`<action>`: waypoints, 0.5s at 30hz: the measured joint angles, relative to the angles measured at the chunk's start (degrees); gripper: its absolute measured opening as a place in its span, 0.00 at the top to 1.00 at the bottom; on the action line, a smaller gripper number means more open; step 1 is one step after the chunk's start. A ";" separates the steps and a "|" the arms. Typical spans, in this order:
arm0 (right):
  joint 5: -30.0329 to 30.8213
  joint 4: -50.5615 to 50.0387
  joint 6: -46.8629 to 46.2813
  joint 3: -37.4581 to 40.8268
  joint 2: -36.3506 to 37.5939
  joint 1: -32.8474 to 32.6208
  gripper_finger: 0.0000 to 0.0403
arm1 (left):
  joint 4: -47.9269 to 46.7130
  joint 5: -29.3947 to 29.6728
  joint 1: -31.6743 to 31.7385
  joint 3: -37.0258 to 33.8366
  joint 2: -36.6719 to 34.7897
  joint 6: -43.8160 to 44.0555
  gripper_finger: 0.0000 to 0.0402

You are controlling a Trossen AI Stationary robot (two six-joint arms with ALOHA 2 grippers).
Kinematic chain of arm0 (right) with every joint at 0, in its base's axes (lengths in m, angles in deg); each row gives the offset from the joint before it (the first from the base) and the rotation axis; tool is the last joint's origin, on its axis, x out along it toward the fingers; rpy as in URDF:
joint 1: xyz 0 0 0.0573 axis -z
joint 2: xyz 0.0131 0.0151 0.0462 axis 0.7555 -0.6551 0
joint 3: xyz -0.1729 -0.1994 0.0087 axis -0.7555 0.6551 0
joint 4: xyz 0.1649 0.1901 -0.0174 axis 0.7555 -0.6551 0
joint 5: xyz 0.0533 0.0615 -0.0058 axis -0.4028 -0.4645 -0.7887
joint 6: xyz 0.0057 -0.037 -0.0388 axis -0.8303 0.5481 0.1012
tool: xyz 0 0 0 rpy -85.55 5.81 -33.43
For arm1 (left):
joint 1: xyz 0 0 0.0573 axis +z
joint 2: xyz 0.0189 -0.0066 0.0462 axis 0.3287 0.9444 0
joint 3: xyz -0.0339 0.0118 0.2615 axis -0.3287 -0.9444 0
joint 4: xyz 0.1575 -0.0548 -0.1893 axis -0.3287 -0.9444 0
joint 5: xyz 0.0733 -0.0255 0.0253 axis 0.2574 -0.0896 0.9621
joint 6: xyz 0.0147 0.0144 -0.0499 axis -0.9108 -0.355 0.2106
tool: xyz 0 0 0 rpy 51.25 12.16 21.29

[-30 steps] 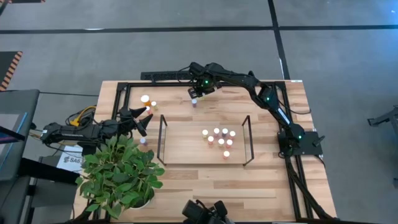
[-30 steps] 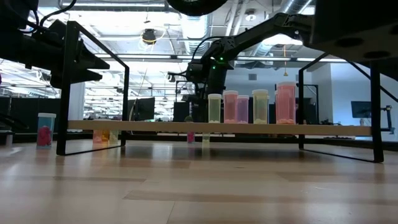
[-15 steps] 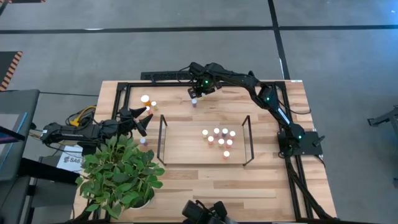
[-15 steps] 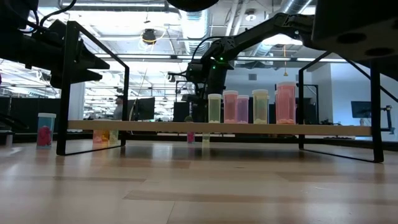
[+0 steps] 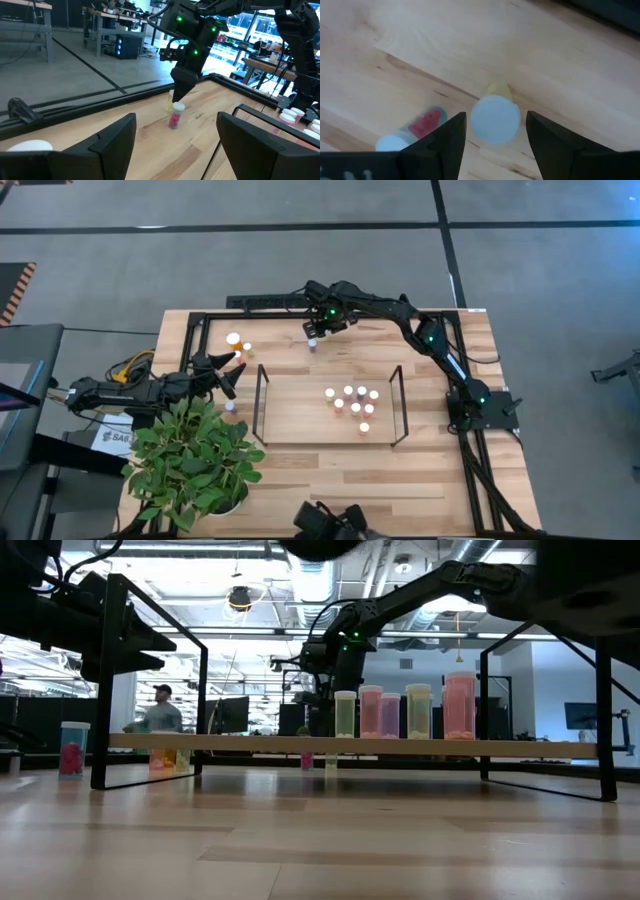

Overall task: Pick and place medicine bottles onto shelf by color
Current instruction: Put the yellow pill bottle on the shelf

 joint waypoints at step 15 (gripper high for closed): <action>-0.84 4.75 1.48 0.00 0.00 -0.39 0.43 | -0.01 0.01 -0.01 0.00 0.01 0.00 0.34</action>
